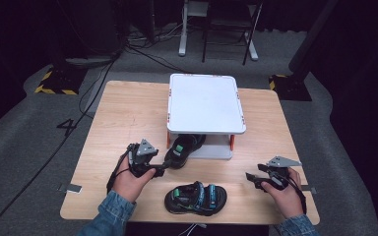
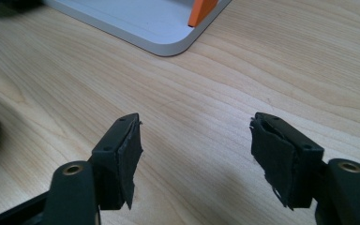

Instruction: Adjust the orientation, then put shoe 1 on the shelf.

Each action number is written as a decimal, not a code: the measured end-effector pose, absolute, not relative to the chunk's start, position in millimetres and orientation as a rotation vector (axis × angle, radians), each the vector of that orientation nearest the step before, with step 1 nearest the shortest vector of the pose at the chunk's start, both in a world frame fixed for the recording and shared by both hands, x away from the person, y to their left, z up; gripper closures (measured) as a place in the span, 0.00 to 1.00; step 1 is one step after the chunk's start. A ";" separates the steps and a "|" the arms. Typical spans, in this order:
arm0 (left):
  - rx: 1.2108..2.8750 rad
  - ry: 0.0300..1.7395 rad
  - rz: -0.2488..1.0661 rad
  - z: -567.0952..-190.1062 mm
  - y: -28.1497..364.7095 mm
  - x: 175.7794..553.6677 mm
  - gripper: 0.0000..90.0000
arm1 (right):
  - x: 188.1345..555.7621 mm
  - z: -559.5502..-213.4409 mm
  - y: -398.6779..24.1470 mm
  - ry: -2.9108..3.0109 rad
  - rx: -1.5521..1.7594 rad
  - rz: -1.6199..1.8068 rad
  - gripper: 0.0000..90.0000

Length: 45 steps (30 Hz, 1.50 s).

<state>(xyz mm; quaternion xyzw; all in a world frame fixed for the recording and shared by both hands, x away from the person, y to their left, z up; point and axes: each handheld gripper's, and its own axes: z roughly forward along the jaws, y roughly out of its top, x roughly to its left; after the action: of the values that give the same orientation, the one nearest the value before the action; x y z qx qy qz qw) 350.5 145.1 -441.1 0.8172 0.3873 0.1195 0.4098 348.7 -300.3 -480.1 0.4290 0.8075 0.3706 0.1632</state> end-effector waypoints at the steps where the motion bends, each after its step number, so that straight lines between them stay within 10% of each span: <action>1: 2.096 0.953 0.284 -439.3 148.5 348.4 0.40 | 348.9 -480.0 -300.0 2.304 1.223 1.058 0.38; 19: 2.238 0.817 0.137 -467.2 136.5 358.1 0.73 | 352.9 -482.9 -293.4 2.328 1.203 1.055 0.38; 45: 2.176 0.563 0.012 -478.7 62.1 388.3 0.64 | 319.5 -486.1 -325.3 2.247 1.319 1.008 0.38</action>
<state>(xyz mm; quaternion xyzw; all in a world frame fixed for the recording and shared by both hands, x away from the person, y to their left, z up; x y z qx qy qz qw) 388.3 62.1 -478.7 0.8731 0.2259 0.0047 0.4321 319.5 -325.3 -486.1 0.4649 0.7922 0.3554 0.1729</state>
